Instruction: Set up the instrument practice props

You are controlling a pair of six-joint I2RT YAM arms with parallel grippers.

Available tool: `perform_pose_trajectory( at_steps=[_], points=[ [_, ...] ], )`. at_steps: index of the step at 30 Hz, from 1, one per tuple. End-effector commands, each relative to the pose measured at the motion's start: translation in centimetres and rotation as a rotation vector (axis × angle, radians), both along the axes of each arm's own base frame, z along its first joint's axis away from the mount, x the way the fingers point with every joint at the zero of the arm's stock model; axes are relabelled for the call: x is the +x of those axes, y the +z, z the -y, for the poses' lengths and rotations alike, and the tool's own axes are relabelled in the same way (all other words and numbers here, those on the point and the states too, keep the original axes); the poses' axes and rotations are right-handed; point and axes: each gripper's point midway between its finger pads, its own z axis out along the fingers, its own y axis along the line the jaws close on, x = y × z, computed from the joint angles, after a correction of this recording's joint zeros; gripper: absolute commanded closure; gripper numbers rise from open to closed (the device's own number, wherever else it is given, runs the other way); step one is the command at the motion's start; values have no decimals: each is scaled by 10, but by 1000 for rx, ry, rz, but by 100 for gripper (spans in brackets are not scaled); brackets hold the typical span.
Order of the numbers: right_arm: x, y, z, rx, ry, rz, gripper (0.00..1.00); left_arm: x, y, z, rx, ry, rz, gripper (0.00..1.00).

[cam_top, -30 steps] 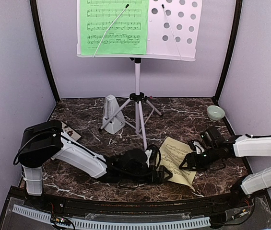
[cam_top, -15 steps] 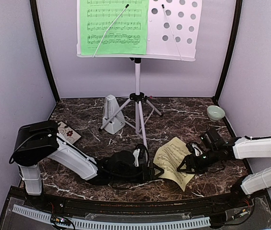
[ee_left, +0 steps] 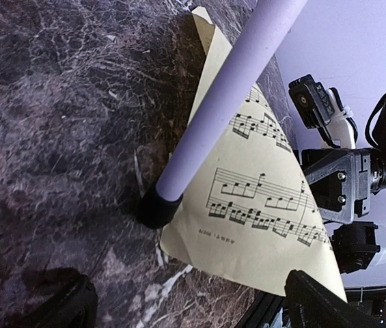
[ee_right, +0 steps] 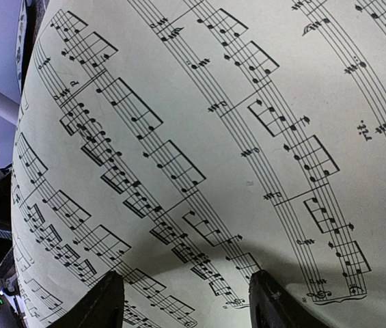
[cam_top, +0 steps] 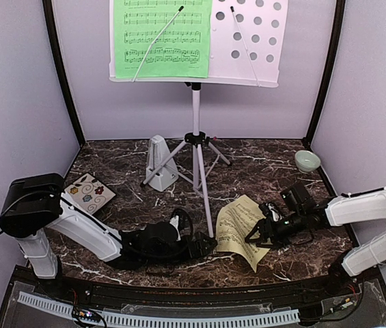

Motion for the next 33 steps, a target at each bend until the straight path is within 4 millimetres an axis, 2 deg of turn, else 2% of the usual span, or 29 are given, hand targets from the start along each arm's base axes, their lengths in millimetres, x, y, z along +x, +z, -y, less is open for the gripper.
perform_pose_trajectory(
  at_steps=[1, 6, 10, 12, 19, 22, 28, 33],
  points=[
    [-22, -33, 20, -126, -14, -99, 36, -8, 19, -6, 13, 27, 46, 1],
    [-24, -33, 24, -141, -15, -100, 36, -14, 40, 12, 54, 19, 63, 1],
    [-26, -32, 25, -143, -16, -96, 36, -22, 60, 30, -7, -16, 96, 1],
    [-27, -32, 26, -145, -13, -96, 36, -27, 62, 39, -30, -42, 102, 1],
    [-29, -29, 29, -153, -14, -83, 36, -49, 68, 71, -98, -137, 144, 1],
    [-30, -29, 30, -152, -14, -81, 36, -55, 65, 77, -113, -144, 135, 1],
    [-31, -25, 32, -151, -12, -67, 36, -58, 55, 86, -133, -133, 92, 1],
    [-36, -24, 36, -155, -17, -67, 36, -46, 55, 97, -133, -69, 105, 4]
  ],
)
